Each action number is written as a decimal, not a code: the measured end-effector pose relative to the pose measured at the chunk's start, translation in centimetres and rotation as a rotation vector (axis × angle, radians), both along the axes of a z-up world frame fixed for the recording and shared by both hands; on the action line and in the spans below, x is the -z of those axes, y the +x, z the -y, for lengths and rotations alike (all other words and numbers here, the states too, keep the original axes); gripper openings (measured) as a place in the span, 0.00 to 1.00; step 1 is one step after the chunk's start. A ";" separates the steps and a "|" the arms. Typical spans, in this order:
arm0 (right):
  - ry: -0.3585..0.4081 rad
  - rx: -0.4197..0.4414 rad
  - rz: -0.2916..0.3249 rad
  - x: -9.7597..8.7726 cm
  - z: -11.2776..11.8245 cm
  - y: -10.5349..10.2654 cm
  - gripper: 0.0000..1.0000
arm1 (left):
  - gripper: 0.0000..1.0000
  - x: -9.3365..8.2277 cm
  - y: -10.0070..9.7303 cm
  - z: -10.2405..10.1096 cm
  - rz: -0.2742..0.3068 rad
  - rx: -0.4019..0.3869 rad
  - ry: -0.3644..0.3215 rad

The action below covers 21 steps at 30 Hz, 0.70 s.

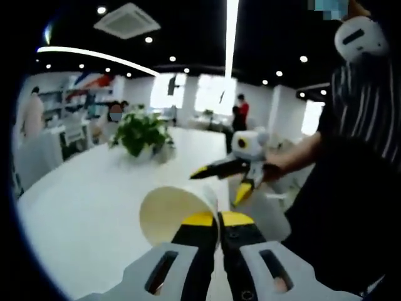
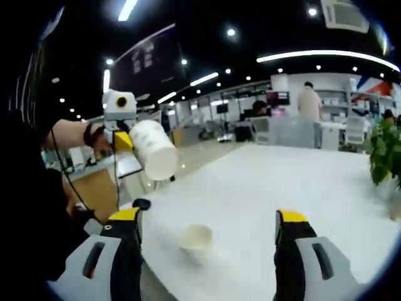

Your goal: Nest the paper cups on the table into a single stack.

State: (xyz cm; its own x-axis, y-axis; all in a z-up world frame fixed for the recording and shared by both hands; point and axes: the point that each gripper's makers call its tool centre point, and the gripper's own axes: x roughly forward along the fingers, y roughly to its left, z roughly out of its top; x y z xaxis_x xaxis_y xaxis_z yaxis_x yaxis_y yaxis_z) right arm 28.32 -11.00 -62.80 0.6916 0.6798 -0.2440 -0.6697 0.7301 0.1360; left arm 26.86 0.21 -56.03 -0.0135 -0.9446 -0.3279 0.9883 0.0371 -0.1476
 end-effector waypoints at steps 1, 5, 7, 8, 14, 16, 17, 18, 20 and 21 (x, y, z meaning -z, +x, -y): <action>-0.004 0.009 0.008 0.0 0.1 0.0 0.98 | 0.00 -0.1 0.0 0.1 0.010 0.004 0.001; -0.043 0.014 0.037 0.1 0.0 -0.2 1.00 | 0.00 0.2 0.0 0.4 0.026 0.021 0.033; -0.065 0.006 0.047 0.4 -0.1 -0.3 1.00 | 0.00 0.8 0.1 0.3 0.050 0.033 0.065; -0.075 0.003 0.043 0.7 -0.2 -0.3 1.00 | 0.00 1.0 0.1 0.3 0.061 0.038 0.082; -0.095 0.013 0.049 1.3 0.2 -0.5 1.00 | 0.00 2.3 0.2 0.4 0.181 0.106 0.194; -0.088 0.024 0.055 1.5 0.5 -0.5 1.00 | 0.00 2.7 0.2 0.5 0.206 0.131 0.225; -0.082 0.032 0.054 1.5 0.6 -0.5 1.00 | 0.00 3.1 0.4 0.5 0.234 0.151 0.258; -0.078 0.039 0.052 1.7 0.8 -0.4 1.00 | 0.00 3.5 0.4 0.5 0.250 0.173 0.284; -0.069 0.050 0.037 2.1 1.0 -0.4 1.00 | 0.00 4.4 0.6 0.7 0.280 0.209 0.338; -0.062 0.056 0.030 2.3 1.1 -0.5 1.00 | 0.00 5.0 0.7 0.5 0.297 0.233 0.375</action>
